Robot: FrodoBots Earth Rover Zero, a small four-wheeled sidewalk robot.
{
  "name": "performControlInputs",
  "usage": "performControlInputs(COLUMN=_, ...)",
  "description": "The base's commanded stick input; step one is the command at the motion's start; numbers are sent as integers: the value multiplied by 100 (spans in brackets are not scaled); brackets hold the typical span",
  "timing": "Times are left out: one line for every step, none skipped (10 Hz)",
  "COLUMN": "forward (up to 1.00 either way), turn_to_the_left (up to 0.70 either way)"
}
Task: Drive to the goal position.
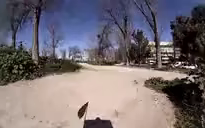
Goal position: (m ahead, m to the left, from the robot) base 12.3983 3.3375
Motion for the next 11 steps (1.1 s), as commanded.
performControlInputs(forward=100, turn_to_the_left=-25)
performControlInputs(forward=100, turn_to_the_left=-27)
performControlInputs(forward=100, turn_to_the_left=-28)
performControlInputs(forward=100, turn_to_the_left=-28)
performControlInputs(forward=100, turn_to_the_left=-28)
performControlInputs(forward=100, turn_to_the_left=-28)
performControlInputs(forward=100, turn_to_the_left=-28)
performControlInputs(forward=100, turn_to_the_left=-28)
performControlInputs(forward=100, turn_to_the_left=-28)
performControlInputs(forward=100, turn_to_the_left=-28)
performControlInputs(forward=100, turn_to_the_left=-28)
